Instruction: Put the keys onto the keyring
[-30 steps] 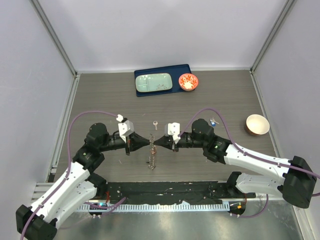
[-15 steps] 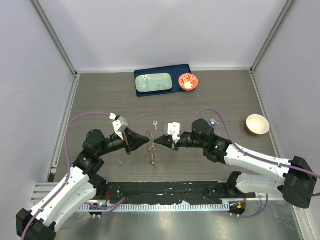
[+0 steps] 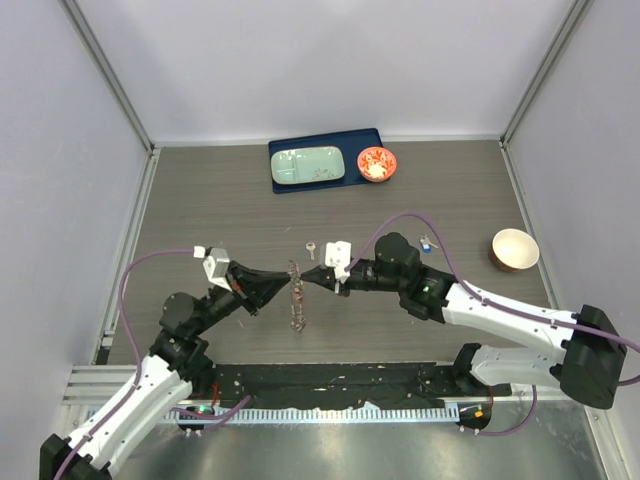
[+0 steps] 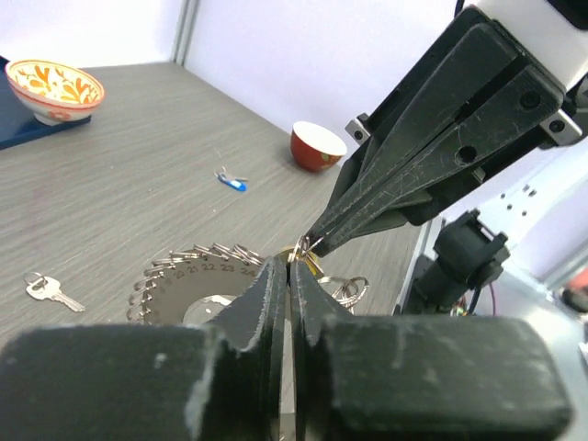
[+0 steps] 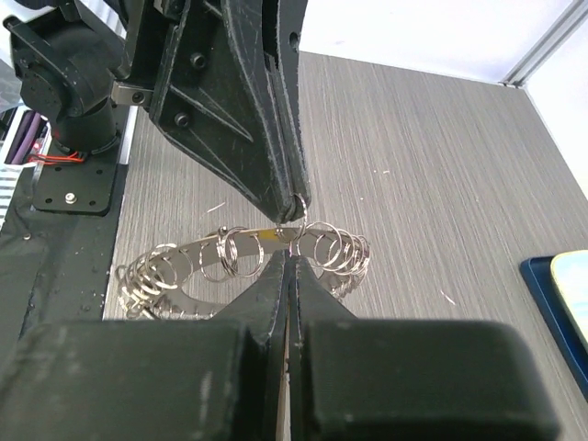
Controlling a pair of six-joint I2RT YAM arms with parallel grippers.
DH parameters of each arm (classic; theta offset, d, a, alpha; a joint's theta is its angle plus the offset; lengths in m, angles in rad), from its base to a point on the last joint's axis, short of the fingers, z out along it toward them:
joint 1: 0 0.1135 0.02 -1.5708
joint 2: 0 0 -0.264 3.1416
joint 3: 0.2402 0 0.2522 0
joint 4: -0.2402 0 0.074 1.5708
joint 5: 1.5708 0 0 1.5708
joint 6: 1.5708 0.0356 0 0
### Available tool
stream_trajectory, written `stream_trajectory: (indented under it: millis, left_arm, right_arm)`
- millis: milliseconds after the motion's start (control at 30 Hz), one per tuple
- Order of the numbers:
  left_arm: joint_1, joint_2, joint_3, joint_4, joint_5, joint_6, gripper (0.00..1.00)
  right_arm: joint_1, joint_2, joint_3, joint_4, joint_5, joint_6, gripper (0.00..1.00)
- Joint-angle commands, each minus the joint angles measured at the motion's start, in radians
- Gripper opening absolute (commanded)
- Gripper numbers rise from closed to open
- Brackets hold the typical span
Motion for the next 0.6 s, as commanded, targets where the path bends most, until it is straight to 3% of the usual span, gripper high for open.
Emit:
stream_trajectory:
  millis: [0, 267, 400, 567]
  left_arm:
    - [0.015, -0.098, -0.008, 0.069, -0.166, -0.025, 0.12]
    - [0.015, -0.304, 0.064, -0.285, -0.280, 0.041, 0.25]
    - [0.015, -0.259, 0.145, -0.413, -0.289, 0.117, 0.29]
    - [0.015, -0.120, 0.273, -0.569, -0.156, 0.289, 0.36]
  right_arm:
    - [0.008, 0.036, 0.086, -0.050, -0.014, -0.037, 0.01]
    - [0.020, 0.109, 0.189, -0.133, -0.032, -0.118, 0.01]
    - [0.023, 0.132, 0.232, -0.165, -0.043, -0.150, 0.01]
    - [0.023, 0.144, 0.275, -0.242, -0.054, -0.198, 0.01]
